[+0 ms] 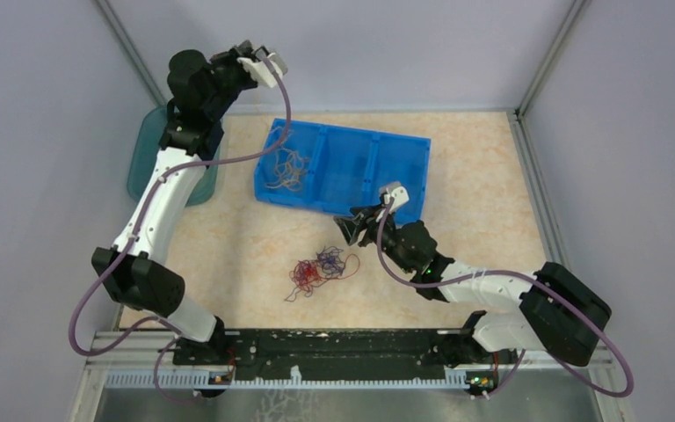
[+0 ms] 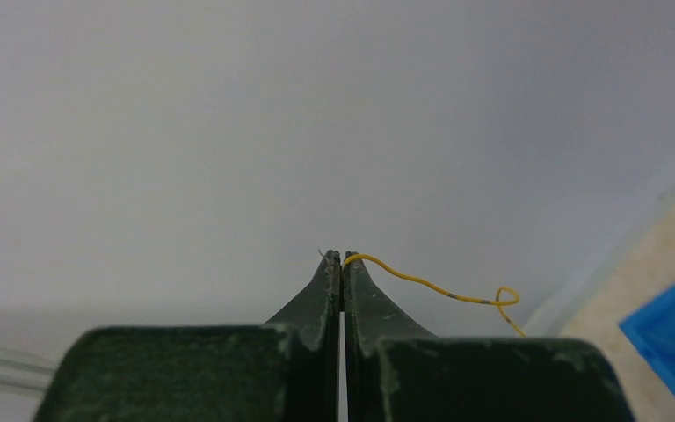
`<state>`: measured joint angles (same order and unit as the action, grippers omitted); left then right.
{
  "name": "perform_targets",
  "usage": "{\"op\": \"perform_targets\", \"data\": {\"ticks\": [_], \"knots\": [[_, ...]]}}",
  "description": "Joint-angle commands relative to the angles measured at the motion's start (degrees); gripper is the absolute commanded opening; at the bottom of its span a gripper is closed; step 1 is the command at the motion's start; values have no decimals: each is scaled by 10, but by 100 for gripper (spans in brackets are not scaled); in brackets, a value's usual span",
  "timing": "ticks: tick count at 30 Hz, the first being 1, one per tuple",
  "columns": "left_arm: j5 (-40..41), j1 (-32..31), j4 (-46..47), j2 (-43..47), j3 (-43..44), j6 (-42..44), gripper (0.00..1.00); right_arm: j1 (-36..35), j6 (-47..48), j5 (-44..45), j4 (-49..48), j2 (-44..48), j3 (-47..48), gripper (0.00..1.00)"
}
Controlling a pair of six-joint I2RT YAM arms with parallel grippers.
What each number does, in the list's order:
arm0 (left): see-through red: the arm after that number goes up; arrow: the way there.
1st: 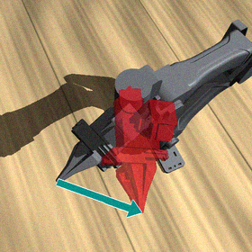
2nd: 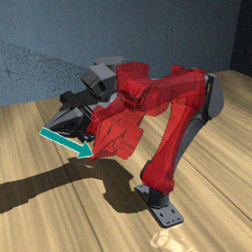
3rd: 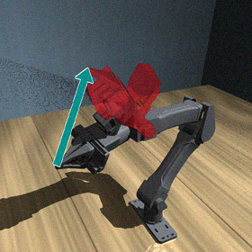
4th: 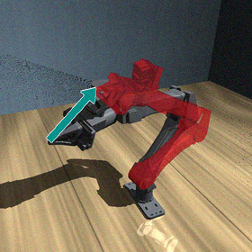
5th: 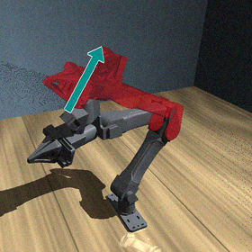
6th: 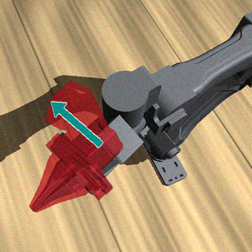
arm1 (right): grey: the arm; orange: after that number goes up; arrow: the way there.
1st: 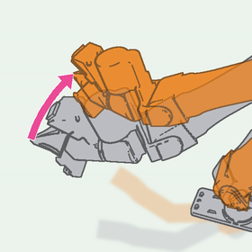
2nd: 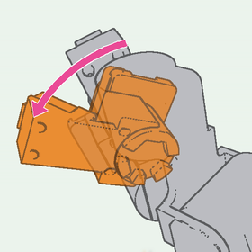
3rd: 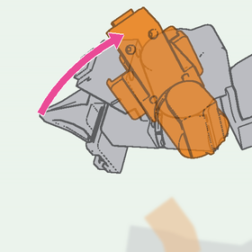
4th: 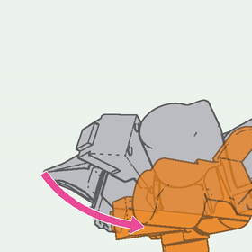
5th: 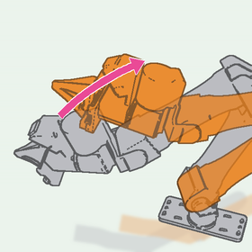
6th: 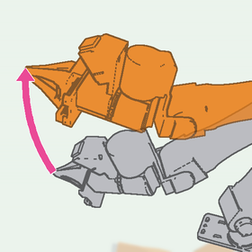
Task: Untangle the cables
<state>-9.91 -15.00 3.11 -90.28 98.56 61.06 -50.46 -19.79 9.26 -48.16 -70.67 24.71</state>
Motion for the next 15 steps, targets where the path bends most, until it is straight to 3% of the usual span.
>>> {"op": "perform_targets", "data": {"ticks": [1, 7, 15], "knots": [[1, 0, -165, 8, -12, -32, 0, 3, -9, 4, -15, 19, -1, 54], [-29, -2, -333, -19, 4, -74, 0, 4, -12, 7, -7, 23, 4, 54], [-37, -4, -369, -75, 37, -143, 0, 5, -14, 14, 9, 34, 8, 53]]}}
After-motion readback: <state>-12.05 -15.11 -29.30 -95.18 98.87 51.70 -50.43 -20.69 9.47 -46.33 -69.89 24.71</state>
